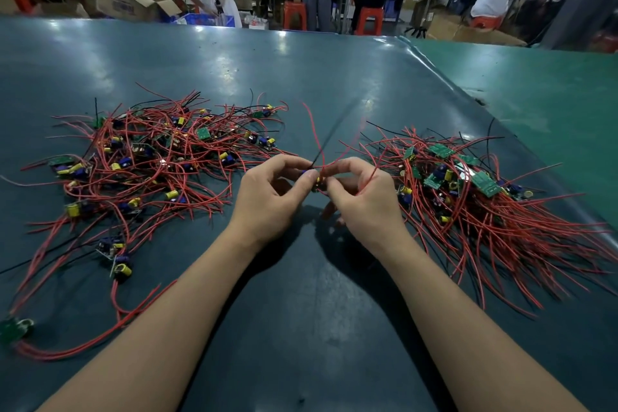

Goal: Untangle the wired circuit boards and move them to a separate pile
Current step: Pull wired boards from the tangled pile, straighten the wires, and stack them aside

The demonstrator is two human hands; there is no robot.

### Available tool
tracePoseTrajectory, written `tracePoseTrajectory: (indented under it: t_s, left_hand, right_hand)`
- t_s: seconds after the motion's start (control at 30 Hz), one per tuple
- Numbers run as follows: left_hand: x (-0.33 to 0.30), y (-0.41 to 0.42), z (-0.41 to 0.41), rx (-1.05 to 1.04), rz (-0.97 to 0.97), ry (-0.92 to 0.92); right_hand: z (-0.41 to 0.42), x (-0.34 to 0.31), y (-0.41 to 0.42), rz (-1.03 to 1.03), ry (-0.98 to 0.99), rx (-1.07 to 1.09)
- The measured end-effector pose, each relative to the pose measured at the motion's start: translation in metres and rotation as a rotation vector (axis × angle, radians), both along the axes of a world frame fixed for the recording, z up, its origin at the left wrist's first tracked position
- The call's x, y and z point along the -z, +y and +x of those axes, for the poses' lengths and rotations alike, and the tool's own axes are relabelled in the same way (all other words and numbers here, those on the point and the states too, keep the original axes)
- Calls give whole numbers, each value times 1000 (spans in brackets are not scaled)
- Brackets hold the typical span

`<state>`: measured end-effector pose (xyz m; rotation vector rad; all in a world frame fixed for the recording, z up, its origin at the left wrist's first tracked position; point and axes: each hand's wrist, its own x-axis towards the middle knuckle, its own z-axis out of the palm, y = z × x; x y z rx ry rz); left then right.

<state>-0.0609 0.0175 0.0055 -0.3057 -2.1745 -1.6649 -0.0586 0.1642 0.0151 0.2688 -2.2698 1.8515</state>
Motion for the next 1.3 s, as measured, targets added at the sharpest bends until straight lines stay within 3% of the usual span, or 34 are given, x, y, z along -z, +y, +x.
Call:
tracePoseTrajectory:
  t_s: [0.13,0.27,0.47,0.57,0.67,0.83,0.97,1.17,1.3]
  left_hand:
    - [-3,-2,2,26,45,-30]
    - [-2,0,0,29,55,-51]
    - [-2,-8,-13,-123,472,-160]
    - [-2,-10,-16,-149,618,-176]
    - [-5,-11,-16,-160,603,-161]
    - [-14,-2,-1,137,525,-220]
    - [-11,4,7,288,371,-270]
    - [-6,0,8,447,394,-355]
    - [-10,-2,11,554,332,-367]
  right_hand:
    - [-1,0,-1,-97,-67,-97]
    - [-3,0,-2,-32,51,-15]
    - [1,-1,-3,-196,-30,-121]
    - [4,1,-3,6,55,-250]
    - [7,2,1,237,94,-329]
    - [1,-9,5,-209,-84,-199]
    - [1,-5,5,-254,-115,-226]
    - [-3,-5,9,-440,-314,-244]
    - [-5,-4,11,-407,-355,-292]
